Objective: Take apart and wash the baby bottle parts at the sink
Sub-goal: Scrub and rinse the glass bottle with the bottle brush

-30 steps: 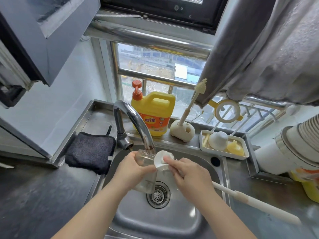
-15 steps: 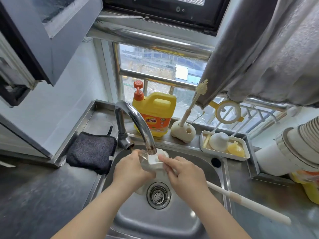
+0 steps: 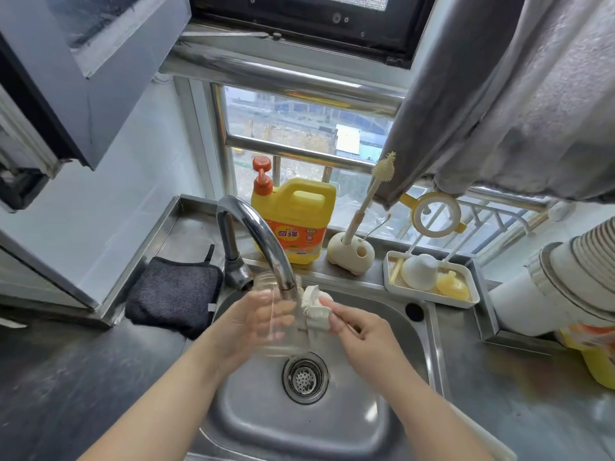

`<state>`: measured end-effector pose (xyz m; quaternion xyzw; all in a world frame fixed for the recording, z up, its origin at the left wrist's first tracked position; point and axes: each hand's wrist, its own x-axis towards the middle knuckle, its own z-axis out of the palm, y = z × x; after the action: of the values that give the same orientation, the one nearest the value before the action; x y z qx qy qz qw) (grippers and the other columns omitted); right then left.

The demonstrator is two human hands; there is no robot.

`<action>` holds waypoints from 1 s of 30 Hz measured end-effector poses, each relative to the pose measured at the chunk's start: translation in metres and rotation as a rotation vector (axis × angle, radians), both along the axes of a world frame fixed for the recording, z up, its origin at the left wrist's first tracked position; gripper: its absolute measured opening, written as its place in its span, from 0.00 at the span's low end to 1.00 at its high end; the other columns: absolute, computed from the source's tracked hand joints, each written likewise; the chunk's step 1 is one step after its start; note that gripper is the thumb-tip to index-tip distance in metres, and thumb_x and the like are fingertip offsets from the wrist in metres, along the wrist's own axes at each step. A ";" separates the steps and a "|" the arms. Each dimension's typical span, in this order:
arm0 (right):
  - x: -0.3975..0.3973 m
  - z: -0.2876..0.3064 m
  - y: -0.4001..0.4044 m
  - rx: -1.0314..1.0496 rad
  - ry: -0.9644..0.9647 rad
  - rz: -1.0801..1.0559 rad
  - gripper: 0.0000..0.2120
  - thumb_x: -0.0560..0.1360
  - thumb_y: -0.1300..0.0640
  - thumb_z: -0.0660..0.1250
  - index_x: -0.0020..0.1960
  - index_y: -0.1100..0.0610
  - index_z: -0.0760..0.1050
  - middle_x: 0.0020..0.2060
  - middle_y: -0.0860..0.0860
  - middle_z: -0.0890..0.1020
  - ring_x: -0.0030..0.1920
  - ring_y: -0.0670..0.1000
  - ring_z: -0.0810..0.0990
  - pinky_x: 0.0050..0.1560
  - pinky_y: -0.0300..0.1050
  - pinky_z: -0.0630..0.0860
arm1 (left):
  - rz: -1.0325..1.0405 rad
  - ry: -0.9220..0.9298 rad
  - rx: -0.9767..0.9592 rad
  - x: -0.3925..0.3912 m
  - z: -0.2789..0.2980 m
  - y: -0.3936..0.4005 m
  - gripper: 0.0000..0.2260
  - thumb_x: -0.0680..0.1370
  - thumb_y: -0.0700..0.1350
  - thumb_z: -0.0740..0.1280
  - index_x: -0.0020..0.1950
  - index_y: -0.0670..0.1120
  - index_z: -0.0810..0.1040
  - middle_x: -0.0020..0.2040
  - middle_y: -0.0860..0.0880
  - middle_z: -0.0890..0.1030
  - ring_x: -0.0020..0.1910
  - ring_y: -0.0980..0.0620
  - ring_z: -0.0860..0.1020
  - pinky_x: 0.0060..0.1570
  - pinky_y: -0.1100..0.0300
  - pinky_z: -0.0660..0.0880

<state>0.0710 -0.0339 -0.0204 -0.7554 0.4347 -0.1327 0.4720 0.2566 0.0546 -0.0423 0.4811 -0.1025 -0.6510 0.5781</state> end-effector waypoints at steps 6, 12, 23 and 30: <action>-0.003 -0.008 0.004 0.035 -0.058 -0.005 0.15 0.78 0.54 0.64 0.54 0.31 0.75 0.43 0.48 0.84 0.45 0.51 0.80 0.45 0.35 0.72 | 0.041 0.066 -0.009 -0.009 -0.007 0.004 0.29 0.67 0.62 0.73 0.59 0.43 0.78 0.44 0.47 0.83 0.39 0.52 0.82 0.37 0.56 0.79; -0.005 -0.014 0.009 -0.038 0.035 0.030 0.21 0.78 0.50 0.64 0.46 0.19 0.70 0.46 0.36 0.81 0.51 0.37 0.78 0.53 0.38 0.74 | -0.079 -0.141 0.151 -0.010 -0.012 0.009 0.24 0.72 0.62 0.65 0.63 0.50 0.74 0.58 0.48 0.81 0.57 0.46 0.79 0.56 0.46 0.75; -0.010 -0.024 0.024 -0.582 0.110 0.246 0.16 0.74 0.44 0.58 0.60 0.37 0.73 0.34 0.39 0.75 0.37 0.41 0.74 0.30 0.31 0.64 | 0.053 -0.152 0.129 -0.014 -0.020 0.008 0.29 0.65 0.61 0.75 0.61 0.51 0.75 0.53 0.43 0.83 0.53 0.43 0.82 0.45 0.44 0.81; 0.009 -0.013 -0.001 -0.500 0.095 0.202 0.16 0.77 0.46 0.58 0.63 0.36 0.73 0.36 0.41 0.73 0.43 0.45 0.75 0.34 0.34 0.66 | 0.034 -0.192 0.192 -0.016 -0.019 0.003 0.30 0.61 0.64 0.70 0.58 0.52 0.78 0.53 0.40 0.83 0.47 0.43 0.83 0.41 0.49 0.80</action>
<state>0.0803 -0.0346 -0.0335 -0.8933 0.3326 -0.1528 0.2608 0.2406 0.0580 -0.0610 0.5960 -0.0863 -0.5988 0.5279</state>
